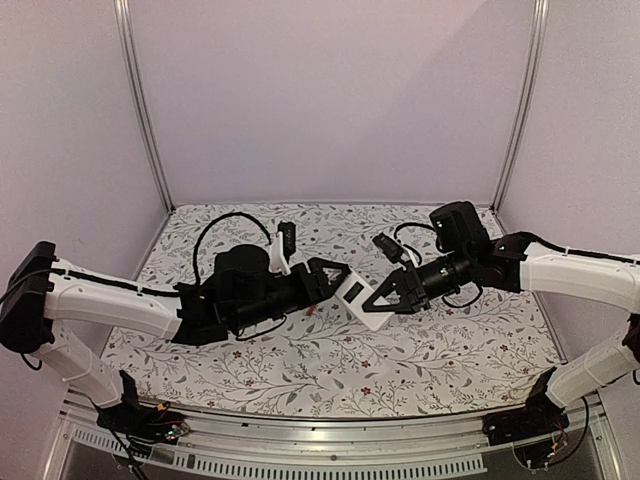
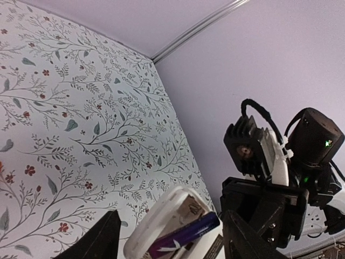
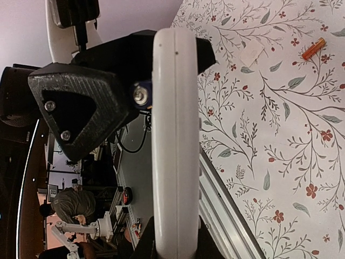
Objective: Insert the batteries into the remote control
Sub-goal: Load the battery into the battery compartment.
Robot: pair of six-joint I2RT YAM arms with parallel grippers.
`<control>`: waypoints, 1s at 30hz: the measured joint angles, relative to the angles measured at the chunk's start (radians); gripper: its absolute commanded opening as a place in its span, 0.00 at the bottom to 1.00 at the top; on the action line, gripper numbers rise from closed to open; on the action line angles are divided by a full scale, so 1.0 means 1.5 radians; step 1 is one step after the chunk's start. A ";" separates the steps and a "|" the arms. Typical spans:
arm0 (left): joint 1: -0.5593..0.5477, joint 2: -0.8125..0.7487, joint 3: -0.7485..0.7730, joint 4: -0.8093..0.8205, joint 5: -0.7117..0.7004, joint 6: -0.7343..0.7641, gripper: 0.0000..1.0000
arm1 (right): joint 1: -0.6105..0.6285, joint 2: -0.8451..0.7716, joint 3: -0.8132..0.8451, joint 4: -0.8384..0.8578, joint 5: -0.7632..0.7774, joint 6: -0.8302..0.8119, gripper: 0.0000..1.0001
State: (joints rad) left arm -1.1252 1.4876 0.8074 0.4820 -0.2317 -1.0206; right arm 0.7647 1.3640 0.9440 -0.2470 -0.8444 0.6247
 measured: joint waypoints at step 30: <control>0.006 0.000 0.007 -0.009 -0.004 0.003 0.69 | 0.005 0.000 0.000 -0.016 0.000 -0.007 0.00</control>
State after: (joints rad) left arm -1.1160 1.4879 0.8177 0.4683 -0.2379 -1.0157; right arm 0.7715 1.3640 0.9440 -0.2707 -0.8440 0.6140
